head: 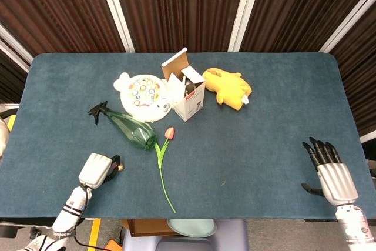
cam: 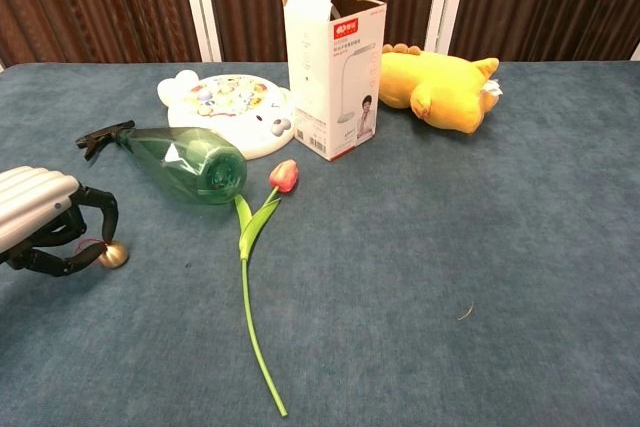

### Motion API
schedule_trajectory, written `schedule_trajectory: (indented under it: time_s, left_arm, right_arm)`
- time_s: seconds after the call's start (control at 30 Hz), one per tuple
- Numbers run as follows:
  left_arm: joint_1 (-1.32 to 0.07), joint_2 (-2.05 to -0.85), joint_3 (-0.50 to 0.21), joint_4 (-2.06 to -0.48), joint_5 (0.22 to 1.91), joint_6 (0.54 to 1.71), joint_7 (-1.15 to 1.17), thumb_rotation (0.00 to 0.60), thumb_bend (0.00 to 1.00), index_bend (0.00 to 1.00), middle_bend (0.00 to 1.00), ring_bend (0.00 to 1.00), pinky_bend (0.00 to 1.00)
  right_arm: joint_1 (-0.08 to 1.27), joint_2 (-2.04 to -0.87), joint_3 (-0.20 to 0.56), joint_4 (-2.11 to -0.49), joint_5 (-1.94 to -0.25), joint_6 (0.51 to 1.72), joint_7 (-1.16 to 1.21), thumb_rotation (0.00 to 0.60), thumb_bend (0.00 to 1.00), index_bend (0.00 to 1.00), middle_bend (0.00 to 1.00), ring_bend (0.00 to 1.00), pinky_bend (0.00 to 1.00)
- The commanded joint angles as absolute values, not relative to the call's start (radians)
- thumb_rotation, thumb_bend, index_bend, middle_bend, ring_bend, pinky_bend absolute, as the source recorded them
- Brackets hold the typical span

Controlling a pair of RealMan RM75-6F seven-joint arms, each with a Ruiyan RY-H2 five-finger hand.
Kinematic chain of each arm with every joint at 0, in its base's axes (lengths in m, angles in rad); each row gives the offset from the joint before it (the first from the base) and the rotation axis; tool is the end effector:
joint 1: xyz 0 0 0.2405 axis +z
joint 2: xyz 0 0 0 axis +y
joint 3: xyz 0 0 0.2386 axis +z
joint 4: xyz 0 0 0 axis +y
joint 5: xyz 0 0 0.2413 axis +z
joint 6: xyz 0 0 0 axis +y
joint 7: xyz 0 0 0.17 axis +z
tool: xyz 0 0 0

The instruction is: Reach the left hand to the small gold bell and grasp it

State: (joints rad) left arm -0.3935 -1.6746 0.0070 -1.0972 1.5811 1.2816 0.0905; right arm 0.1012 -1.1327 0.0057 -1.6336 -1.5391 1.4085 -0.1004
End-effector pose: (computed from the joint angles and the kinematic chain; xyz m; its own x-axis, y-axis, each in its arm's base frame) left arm -0.2526 0.2793 -0.0562 0.5099 0.1009 0.8543 0.8132 -0.3806 -0.4403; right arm -0.3004 -0.2006 0.0945 0.4625 -0.1121 0.8795 -0.8865 -0.0744 0.4567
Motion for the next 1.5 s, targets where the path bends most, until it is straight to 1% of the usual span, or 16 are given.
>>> schedule_trajectory:
  time_s: [0.03,0.2,0.37,0.4,0.53,0.57,0.63,0.67,0.77,0.97,1.13,1.5]
  left_arm:
    - [-0.394,-1.674,0.006,-1.099,1.581,1.284,0.089,0.600,0.43,0.67,1.00,1.00,1.00]
    - [-0.394,-1.660,-0.006,-1.110,1.581,1.304,0.093,0.600,0.43,0.68,1.00,1.00,1.00]
    - [-0.395,-1.608,-0.047,-1.151,1.561,1.336,0.097,0.600,0.43,0.68,1.00,1.00,1.00]
    - [-0.392,-1.599,-0.045,-1.167,1.558,1.335,0.095,0.600,0.43,0.68,1.00,1.00,1.00]
    - [-0.379,-1.579,0.006,-1.251,1.594,1.331,0.094,0.600,0.43,0.68,1.00,1.00,1.00]
    - [-0.380,-1.577,0.008,-1.259,1.598,1.330,0.106,0.600,0.43,0.67,1.00,1.00,1.00]
    - [-0.387,-1.580,-0.011,-1.255,1.589,1.331,0.129,0.600,0.43,0.67,1.00,1.00,1.00]
    - [-0.392,-1.584,-0.031,-1.241,1.568,1.324,0.137,0.600,0.43,0.67,1.00,1.00,1.00]
    - [-0.397,-1.583,-0.060,-1.230,1.509,1.286,0.124,0.600,0.43,0.67,1.00,1.00,1.00]
    - [-0.392,-1.573,-0.021,-1.268,1.536,1.276,0.125,0.600,0.43,0.67,1.00,1.00,1.00]
    - [-0.396,-1.573,-0.034,-1.272,1.529,1.277,0.131,0.600,0.43,0.67,1.00,1.00,1.00]
    - [-0.400,-1.586,-0.017,-1.255,1.539,1.263,0.150,0.600,0.43,0.67,1.00,1.00,1.00]
  right_arm:
    - [0.102,-1.133,0.005,-1.633,-1.539,1.407,-0.101,0.600,0.24,0.00,0.00,0.00,0.00]
    - [0.103,-1.133,0.005,-1.633,-1.539,1.404,-0.104,0.600,0.24,0.00,0.00,0.00,0.00]
    - [0.105,-1.133,0.006,-1.634,-1.532,1.397,-0.102,0.600,0.24,0.00,0.00,0.00,0.00]
    - [0.105,-1.132,0.005,-1.636,-1.534,1.397,-0.102,0.600,0.24,0.00,0.00,0.00,0.00]
    - [0.101,-1.129,-0.001,-1.640,-1.551,1.408,-0.096,0.600,0.24,0.00,0.00,0.00,0.00]
    - [0.101,-1.128,-0.001,-1.639,-1.550,1.408,-0.094,0.600,0.24,0.00,0.00,0.00,0.00]
    - [0.103,-1.128,0.001,-1.638,-1.545,1.403,-0.092,0.600,0.24,0.00,0.00,0.00,0.00]
    - [0.106,-1.128,0.002,-1.637,-1.542,1.398,-0.090,0.600,0.24,0.00,0.00,0.00,0.00]
    - [0.110,-1.128,0.003,-1.634,-1.535,1.387,-0.095,0.600,0.24,0.00,0.00,0.00,0.00]
    - [0.111,-1.125,-0.011,-1.636,-1.557,1.385,-0.092,0.600,0.24,0.00,0.00,0.00,0.00]
    - [0.107,-1.124,-0.008,-1.638,-1.558,1.396,-0.092,0.600,0.24,0.00,0.00,0.00,0.00]
    - [0.110,-1.128,-0.009,-1.636,-1.553,1.388,-0.098,0.600,0.24,0.00,0.00,0.00,0.00]
